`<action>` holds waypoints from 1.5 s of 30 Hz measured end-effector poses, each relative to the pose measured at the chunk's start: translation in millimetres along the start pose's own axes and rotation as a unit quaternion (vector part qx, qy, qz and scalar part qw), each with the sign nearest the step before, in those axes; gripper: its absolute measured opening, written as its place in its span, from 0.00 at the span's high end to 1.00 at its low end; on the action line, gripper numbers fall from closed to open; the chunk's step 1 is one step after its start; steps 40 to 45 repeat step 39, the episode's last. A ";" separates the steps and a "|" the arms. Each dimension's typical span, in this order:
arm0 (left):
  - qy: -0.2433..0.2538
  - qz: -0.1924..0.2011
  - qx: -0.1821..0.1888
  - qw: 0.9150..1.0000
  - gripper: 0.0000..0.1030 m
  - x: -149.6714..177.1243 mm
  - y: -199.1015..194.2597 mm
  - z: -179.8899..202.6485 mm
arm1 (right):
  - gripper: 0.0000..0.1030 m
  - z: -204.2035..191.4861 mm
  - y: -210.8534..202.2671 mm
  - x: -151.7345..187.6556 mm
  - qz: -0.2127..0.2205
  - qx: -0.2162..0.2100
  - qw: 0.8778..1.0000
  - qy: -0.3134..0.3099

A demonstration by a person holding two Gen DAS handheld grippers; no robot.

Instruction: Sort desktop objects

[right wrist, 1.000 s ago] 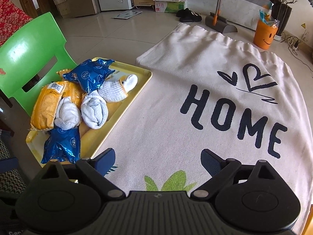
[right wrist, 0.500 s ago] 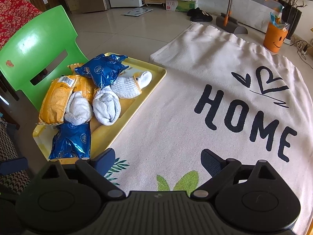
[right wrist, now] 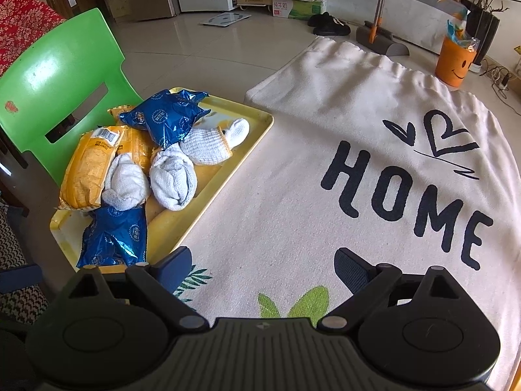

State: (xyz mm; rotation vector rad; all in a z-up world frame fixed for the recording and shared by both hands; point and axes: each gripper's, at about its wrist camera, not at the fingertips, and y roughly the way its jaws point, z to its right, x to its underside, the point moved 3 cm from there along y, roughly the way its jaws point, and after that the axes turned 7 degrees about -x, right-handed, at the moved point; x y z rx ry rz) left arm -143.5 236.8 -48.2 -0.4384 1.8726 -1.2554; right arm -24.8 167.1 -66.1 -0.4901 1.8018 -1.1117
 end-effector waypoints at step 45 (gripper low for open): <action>0.025 -0.013 0.015 0.999 0.00 -19.6 26.5 5.4 | 0.08 4.6 18.9 -11.6 -0.019 -0.002 1.000 0.001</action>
